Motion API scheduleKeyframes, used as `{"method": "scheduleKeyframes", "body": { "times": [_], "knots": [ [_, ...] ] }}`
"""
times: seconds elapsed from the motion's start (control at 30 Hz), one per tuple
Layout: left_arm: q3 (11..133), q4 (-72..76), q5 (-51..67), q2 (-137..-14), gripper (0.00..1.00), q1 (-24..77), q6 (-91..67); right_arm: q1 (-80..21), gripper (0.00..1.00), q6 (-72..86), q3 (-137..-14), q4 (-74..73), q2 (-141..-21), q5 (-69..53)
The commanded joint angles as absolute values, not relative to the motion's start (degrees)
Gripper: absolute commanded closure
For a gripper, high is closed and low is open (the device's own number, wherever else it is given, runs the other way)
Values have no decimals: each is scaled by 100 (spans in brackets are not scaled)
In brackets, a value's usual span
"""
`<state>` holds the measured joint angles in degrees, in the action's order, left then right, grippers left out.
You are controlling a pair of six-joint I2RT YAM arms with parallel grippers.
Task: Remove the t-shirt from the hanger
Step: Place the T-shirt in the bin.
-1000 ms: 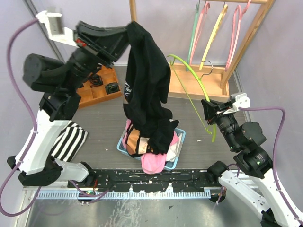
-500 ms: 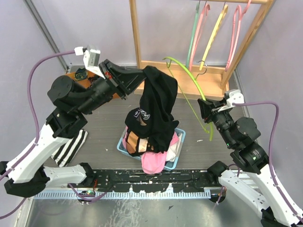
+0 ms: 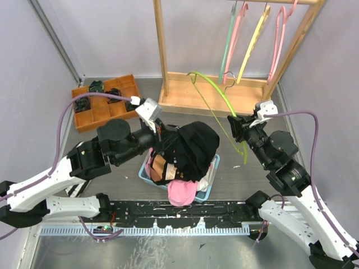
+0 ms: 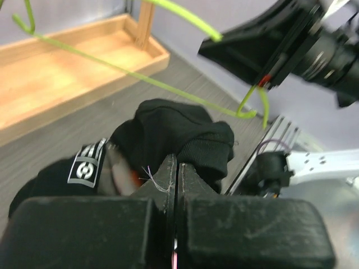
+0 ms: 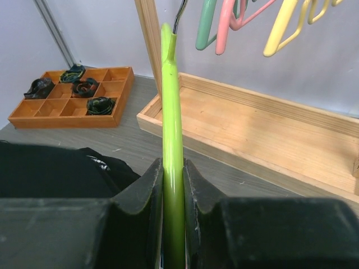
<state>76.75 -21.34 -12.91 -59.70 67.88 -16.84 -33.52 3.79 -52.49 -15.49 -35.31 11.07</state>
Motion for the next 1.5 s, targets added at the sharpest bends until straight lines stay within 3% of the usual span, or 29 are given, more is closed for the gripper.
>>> {"method": "scheduleKeyframes", "body": {
  "times": [0.0, 0.5, 0.83, 1.03, 1.13, 1.2, 1.23, 1.37, 1.47],
  "knots": [
    [7438, -2784, -2143, -5618, 100, 7008, -1626, -3333, 99, 390, -5588, -896, -3566, 1201],
    [7098, -5172, -3620, -6007, 100, 7286, -2440, -3340, 99, 423, -5617, -612, -4015, 1039],
    [5991, -5369, -3601, -6088, 100, 7286, -3178, -3340, 99, 446, -5569, -436, -4201, 958],
    [5978, -5424, -3734, -6005, 100, 7286, -3261, -3340, 99, 435, -5553, -408, -4202, 957],
    [6110, -5436, -3882, -5872, 88, 7286, -3182, -3339, 99, 435, -5546, -420, -4189, 958],
    [6223, -5529, -4008, -5768, 64, 7288, -3152, -3340, 99, 439, -5530, -417, -4169, 971],
    [6286, -5557, -4065, -5729, 59, 7286, -3129, -3340, 99, 437, -5518, -416, -4159, 975],
    [6560, -5747, -4251, -5548, 42, 7286, -3072, -3339, 99, 445, -5503, -386, -4140, 982],
    [6696, -5666, -4181, -5345, 35, 7287, -2948, -3340, 99, 446, -5485, -352, -4140, 993]
  ]
}}
